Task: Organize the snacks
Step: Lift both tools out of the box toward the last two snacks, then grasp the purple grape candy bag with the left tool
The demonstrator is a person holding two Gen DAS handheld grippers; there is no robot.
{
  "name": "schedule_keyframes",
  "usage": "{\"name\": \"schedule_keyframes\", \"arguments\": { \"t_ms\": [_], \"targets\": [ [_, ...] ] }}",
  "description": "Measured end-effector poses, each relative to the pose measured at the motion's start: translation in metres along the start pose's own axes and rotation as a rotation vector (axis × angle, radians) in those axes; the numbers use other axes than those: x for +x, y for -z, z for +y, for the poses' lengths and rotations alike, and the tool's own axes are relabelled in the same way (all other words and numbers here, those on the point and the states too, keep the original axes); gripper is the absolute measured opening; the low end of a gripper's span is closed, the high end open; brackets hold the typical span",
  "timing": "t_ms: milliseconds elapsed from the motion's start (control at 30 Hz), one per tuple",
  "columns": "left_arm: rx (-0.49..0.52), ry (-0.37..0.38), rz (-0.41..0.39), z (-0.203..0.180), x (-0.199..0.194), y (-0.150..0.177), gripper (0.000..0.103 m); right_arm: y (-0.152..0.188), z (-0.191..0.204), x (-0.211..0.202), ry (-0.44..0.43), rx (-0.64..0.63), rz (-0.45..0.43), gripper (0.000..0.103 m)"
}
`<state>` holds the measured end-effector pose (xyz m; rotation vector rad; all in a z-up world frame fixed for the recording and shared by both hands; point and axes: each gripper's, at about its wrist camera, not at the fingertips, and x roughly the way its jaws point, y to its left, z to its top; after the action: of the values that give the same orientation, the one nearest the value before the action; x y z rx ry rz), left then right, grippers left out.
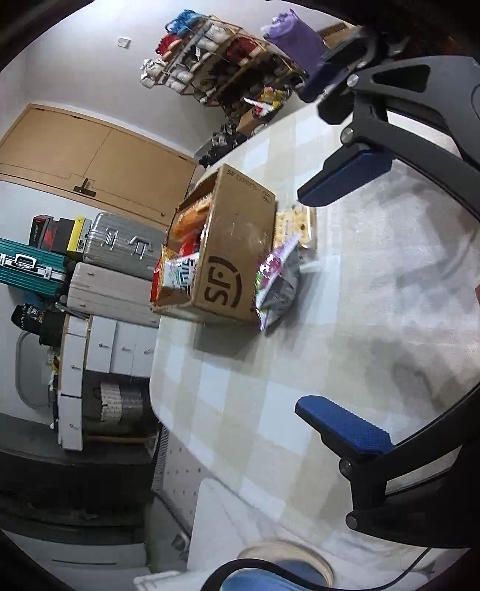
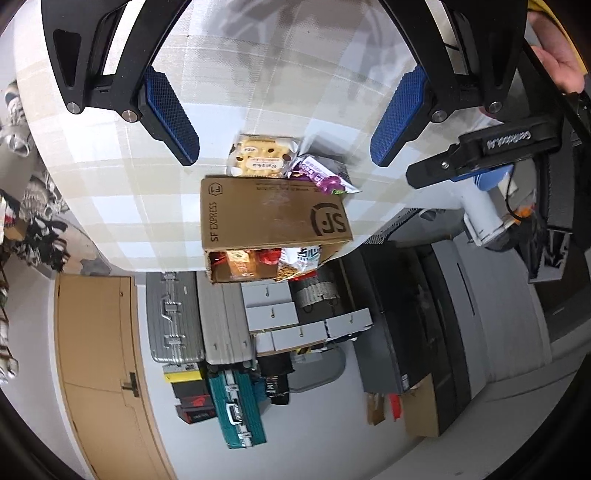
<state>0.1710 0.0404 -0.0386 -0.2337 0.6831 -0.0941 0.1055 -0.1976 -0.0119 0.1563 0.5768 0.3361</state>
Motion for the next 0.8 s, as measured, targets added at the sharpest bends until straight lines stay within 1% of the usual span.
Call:
{"name": "schedule_keyframes", "arguments": {
  "t_ms": [133,300,333,400,500,567,667,733,800],
  "targets": [
    [-0.027,0.026,0.032,0.0,0.024,-0.015,0.102,0.002,-0.007,-0.001,-0.014,0.028,-0.002,0.096],
    [-0.04,0.03,0.093,-0.004,0.07,-0.032,0.102,0.008,-0.002,0.009,-0.007,-0.013,0.037,0.096],
    [-0.036,0.021,0.114,-0.006,0.082,-0.035,0.102,0.007,0.0,0.012,-0.003,-0.022,0.045,0.096],
    [-0.044,0.019,0.144,-0.006,0.103,-0.039,0.102,0.007,0.001,0.025,0.015,-0.036,0.082,0.096],
    [-0.065,0.014,0.198,-0.005,0.135,-0.041,0.102,0.004,-0.006,0.047,0.021,-0.024,0.126,0.096],
    [-0.073,0.028,0.235,-0.004,0.154,-0.041,0.102,0.002,-0.011,0.064,0.036,-0.016,0.161,0.096],
    [-0.066,0.03,0.274,-0.002,0.177,-0.041,0.102,0.001,-0.021,0.096,0.061,0.004,0.239,0.096],
    [-0.049,0.03,0.298,0.0,0.191,-0.04,0.1,0.003,-0.027,0.109,0.062,0.026,0.269,0.096],
    [-0.033,0.018,0.32,0.002,0.201,-0.039,0.094,0.004,-0.029,0.117,0.043,0.043,0.287,0.096]
  ]
}}
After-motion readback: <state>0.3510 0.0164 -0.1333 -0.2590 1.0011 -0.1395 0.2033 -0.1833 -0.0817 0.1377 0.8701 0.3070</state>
